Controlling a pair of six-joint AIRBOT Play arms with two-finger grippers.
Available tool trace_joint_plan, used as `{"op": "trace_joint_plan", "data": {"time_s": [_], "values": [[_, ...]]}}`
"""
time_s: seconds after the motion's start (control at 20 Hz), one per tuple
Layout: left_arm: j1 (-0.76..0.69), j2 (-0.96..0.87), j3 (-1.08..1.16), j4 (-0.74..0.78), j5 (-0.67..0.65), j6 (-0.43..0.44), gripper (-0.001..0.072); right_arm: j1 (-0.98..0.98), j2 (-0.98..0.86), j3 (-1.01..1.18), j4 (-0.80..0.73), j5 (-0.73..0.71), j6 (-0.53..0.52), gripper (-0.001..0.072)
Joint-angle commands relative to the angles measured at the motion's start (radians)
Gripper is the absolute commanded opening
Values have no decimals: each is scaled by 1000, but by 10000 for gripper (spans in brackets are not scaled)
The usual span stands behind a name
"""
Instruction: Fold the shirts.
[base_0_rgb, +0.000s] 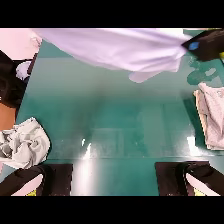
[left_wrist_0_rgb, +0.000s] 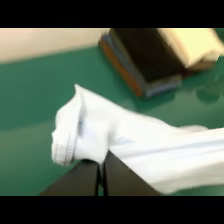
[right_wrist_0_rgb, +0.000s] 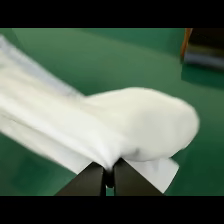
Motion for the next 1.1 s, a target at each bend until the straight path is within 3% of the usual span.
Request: {"op": "trace_joint_plan", "data": {"time_s": [0.0, 0.2, 0.4, 0.65, 0.85, 0.9, 0.95, 1.0, 1.05], "values": [[1, 105, 39, 10, 29, 0, 23, -3, 35, 141, -19, 75, 1, 19], [1, 53, 1, 7, -40, -1, 23, 6, -39, 166, -13, 198, 19, 19], [1, -56, -193, 7, -161, 0, 24, 72, -82, -135, -19, 224, 32, 19], [1, -155, -616, 12, -89, 4, 23, 191, -84, -637, -8, 2, 72, 19], [1, -202, -831, 23, 51, 8, 24, 227, -84, -840, -8, -145, 91, 25], [1, -206, -846, 24, 54, 8, 24, 223, -84, -849, -8, -148, 90, 148], [1, -209, -848, 24, 54, 8, 24, 209, -83, -842, -8, -144, 91, 436], [1, -209, -847, 26, 55, 15, 24, 187, -83, -814, -8, -121, 90, 528], [1, -209, -844, 31, 53, 16, 23, 161, -75, -779, -8, -87, 90, 528]]}}
